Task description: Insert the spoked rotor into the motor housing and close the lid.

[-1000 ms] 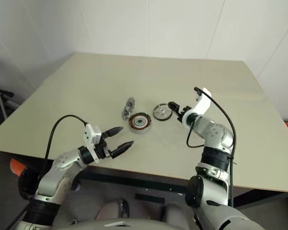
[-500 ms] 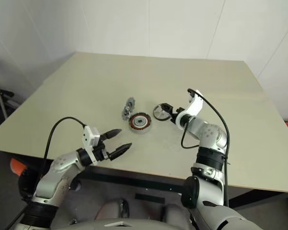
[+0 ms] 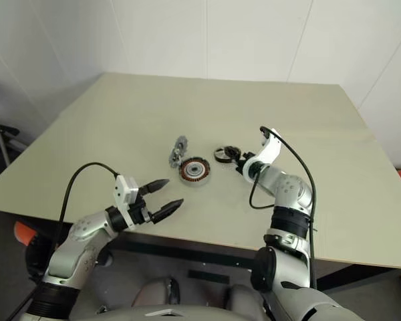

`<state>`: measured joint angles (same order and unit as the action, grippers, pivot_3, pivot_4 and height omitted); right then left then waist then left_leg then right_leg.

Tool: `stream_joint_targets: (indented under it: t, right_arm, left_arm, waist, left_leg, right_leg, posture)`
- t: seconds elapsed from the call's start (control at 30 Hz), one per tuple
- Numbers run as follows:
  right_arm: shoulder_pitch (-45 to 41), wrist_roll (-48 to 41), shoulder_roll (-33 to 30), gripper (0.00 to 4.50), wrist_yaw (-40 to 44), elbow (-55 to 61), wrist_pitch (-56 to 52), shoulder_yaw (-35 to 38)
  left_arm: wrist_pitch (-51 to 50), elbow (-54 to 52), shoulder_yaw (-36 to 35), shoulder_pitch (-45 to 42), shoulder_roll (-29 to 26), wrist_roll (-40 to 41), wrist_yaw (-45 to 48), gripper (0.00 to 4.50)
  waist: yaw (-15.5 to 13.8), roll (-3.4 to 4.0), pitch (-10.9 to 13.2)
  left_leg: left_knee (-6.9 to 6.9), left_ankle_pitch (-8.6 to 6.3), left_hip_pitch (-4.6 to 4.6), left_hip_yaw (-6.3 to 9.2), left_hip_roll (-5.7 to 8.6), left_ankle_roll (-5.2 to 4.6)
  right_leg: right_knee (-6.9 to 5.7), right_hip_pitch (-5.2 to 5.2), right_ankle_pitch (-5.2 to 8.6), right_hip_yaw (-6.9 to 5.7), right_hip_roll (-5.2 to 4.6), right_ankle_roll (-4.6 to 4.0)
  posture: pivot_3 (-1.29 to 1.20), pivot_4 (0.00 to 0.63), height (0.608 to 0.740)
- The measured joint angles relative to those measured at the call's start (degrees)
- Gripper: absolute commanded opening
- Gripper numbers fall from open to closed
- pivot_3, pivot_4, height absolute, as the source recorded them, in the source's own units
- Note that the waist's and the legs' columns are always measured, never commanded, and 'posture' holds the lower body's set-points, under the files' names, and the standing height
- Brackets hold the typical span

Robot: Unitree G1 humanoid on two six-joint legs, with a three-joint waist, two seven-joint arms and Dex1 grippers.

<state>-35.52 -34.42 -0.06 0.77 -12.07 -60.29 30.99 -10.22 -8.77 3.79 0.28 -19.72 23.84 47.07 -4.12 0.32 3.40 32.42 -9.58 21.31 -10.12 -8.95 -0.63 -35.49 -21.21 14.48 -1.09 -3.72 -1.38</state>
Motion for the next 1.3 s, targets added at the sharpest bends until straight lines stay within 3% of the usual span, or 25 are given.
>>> stream_joint_targets:
  t: [0.23,0.27,0.63,0.93,1.3]
  right_arm:
    - [0.0,-1.86,0.53,0.36,-1.13,-0.64,1.32,1.33]
    - [-0.02,-1.98,0.55,0.26,-1.2,-0.64,1.54,1.38]
    - [0.0,-4.52,1.31,0.26,-3.27,-0.63,2.42,3.11]
    - [3.3,-21.65,3.8,0.26,-9.55,7.65,-3.75,10.31]
    - [15.18,-40.78,4.35,0.26,-14.35,16.86,-13.35,5.23]
  left_arm:
    - [-0.29,0.0,0.01,-0.27,0.02,0.0,-0.1,4.5]
    - [-0.31,0.0,0.02,-0.36,0.03,0.0,-0.1,4.5]
    - [-0.26,0.19,-0.03,-1.28,0.02,-0.01,0.16,4.5]
    - [0.1,1.19,-0.09,-1.33,0.0,-0.02,0.46,4.5]
    - [0.52,1.29,-0.07,-0.85,-0.01,-0.03,1.16,4.5]
  waist:
    - [0.0,0.0,0.0]
    - [0.0,0.0,0.0]
    - [0.0,0.0,0.0]
    - [-0.33,0.0,0.0]
    - [-0.48,0.02,0.0]
  left_leg:
    - [-0.01,0.01,0.0,-0.01,0.0,0.01]
    - [-0.01,0.01,0.0,-0.01,0.0,0.01]
    - [-0.02,0.01,0.01,-0.01,0.0,0.02]
    - [-0.1,0.01,0.03,0.0,0.0,0.01]
    - [-0.14,0.03,0.01,0.0,-0.01,0.06]
  right_leg:
    - [0.0,-0.01,0.0,0.0,0.0,0.0]
    - [0.0,-0.01,0.0,0.0,0.0,0.0]
    - [0.01,-0.02,0.0,0.0,0.0,0.0]
    - [0.02,-0.04,0.0,-0.03,0.0,0.01]
    - [0.05,-0.07,0.25,-0.02,0.0,0.42]
  posture:
    - [0.0,0.0,0.74]
    - [0.0,0.0,0.74]
    - [0.0,0.0,0.74]
    - [0.0,0.0,0.74]
    - [0.0,0.0,0.74]
